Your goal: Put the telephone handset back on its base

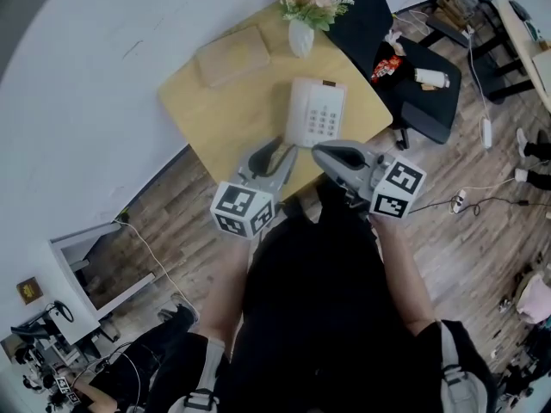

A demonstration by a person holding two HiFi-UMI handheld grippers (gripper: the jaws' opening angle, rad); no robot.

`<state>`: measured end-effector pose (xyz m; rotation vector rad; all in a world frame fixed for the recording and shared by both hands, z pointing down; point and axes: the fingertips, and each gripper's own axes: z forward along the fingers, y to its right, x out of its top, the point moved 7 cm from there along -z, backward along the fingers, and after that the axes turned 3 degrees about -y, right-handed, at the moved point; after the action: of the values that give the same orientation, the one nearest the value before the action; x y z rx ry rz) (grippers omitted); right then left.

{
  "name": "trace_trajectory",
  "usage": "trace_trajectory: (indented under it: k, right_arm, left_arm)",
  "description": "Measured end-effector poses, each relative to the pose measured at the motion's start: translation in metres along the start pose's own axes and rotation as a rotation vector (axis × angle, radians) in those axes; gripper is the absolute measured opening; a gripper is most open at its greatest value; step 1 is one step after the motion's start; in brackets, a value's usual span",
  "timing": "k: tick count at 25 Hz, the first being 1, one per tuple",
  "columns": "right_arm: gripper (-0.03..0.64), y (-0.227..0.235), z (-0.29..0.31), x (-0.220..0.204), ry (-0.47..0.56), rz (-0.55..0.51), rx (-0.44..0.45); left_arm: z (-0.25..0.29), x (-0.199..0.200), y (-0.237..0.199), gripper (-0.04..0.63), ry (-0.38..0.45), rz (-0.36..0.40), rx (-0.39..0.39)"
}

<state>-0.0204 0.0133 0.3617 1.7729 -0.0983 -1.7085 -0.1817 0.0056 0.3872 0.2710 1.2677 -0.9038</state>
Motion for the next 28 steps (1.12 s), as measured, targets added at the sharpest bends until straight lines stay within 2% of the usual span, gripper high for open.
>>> trace_trajectory:
  k: [7,15,28]
  right_arm:
    - [0.0,-0.008,-0.006,0.005,-0.03,-0.076,-0.061]
    - [0.0,-0.017,-0.013,0.007,-0.024,-0.11,-0.1]
    - [0.0,-0.025,-0.019,-0.002,-0.029,-0.127,-0.15]
  left_arm:
    - [-0.009,0.01,0.009,0.087,0.024,0.012,-0.031]
    - [-0.019,0.02,0.02,0.033,0.051,0.045,-0.061]
    - [-0.028,0.016,0.018,0.014,0.037,0.041,-0.071]
